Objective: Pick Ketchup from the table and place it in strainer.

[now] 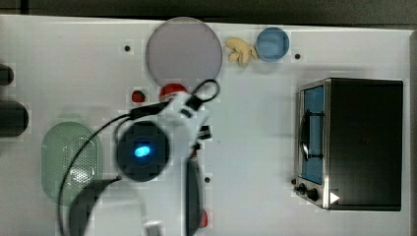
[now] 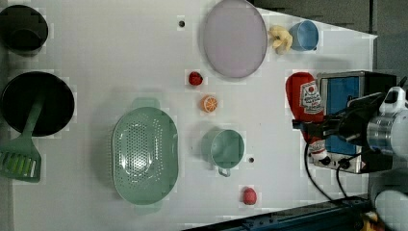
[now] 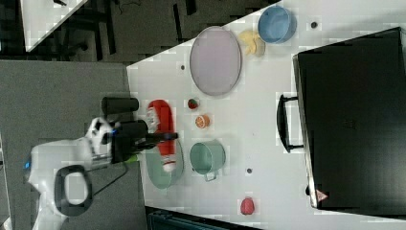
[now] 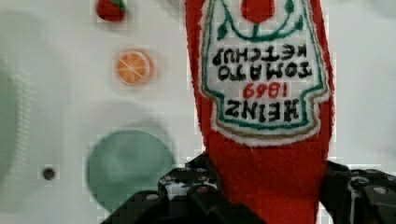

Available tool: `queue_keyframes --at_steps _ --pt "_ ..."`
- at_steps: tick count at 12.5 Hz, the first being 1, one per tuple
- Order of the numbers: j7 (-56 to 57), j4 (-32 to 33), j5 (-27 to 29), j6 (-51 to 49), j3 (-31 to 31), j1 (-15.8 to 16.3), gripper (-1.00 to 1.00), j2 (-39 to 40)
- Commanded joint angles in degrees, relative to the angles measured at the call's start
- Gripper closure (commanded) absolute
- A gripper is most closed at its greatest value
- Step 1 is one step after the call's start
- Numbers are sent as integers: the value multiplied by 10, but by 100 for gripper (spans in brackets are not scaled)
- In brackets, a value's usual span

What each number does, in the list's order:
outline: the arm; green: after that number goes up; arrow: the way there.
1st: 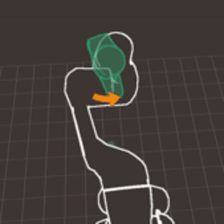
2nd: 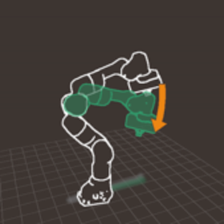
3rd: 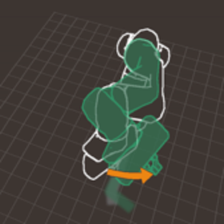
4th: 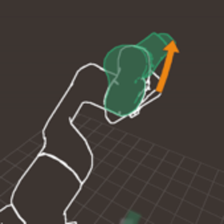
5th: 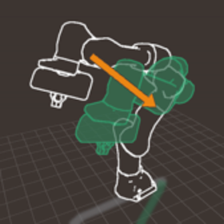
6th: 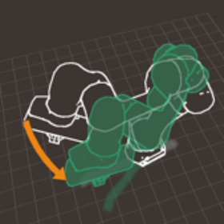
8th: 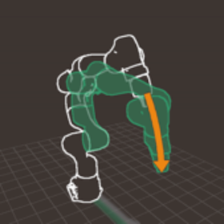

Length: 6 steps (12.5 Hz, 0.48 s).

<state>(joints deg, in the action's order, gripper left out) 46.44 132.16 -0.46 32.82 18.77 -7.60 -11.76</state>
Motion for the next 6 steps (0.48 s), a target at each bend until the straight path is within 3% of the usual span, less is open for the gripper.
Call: queue_keyframes --at_steps 1,6 --pt "-130 -12 17 -9 64 30 -21 18" --pt "-330 -20 25 25 181 35 -21 54"
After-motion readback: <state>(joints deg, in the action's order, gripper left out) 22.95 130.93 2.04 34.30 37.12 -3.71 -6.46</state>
